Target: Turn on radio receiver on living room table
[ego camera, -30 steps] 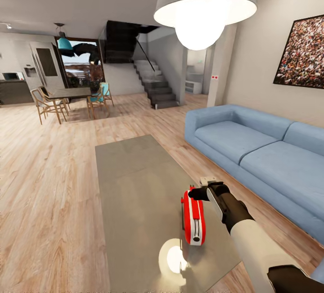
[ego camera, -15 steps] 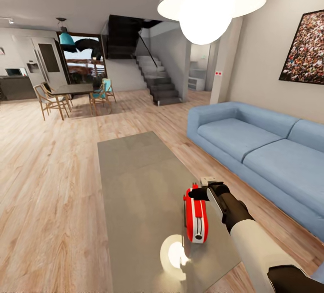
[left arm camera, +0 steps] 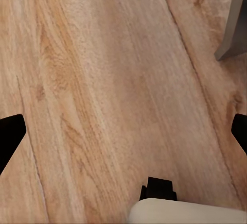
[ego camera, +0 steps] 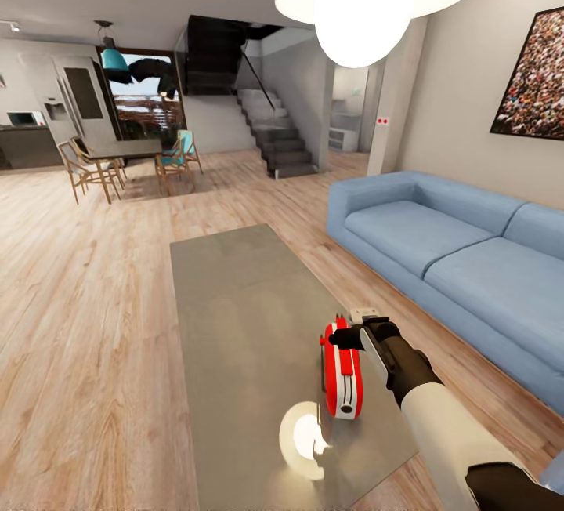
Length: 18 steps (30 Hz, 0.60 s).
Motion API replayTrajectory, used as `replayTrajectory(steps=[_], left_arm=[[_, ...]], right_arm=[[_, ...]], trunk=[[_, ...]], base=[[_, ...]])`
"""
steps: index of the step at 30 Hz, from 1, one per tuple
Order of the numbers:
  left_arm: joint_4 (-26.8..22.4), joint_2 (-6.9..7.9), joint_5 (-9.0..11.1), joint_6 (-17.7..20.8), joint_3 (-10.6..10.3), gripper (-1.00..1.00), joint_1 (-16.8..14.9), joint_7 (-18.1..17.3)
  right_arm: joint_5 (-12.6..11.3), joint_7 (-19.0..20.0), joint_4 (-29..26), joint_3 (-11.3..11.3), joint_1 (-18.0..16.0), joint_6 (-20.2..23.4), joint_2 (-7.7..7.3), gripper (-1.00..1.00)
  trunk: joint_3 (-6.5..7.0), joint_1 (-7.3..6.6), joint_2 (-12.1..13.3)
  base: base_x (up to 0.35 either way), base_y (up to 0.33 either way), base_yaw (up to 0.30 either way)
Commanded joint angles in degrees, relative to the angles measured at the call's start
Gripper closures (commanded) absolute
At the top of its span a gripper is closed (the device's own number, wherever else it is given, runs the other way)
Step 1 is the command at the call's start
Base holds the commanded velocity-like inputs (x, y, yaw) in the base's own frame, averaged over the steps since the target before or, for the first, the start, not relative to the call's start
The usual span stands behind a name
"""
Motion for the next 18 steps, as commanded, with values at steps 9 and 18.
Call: replayTrajectory(steps=[9,18], left_arm=[[0.0,0.00,0.0,0.0,0.0,-1.00,0.0,0.0],[0.0,-0.02,0.0,0.0,0.0,-1.00,0.0,0.0]], right_arm=[[0.0,-0.1,0.0,-0.1,0.0,0.0,-0.03,-1.00],[0.0,-0.1,0.1,-0.1,0.0,0.0,-0.07,-1.00]], trunk=[[-0.81,0.00,0.0],[-1.57,0.00,0.0]], base=[[0.000,0.000,0.000],[0.000,0.000,0.000]])
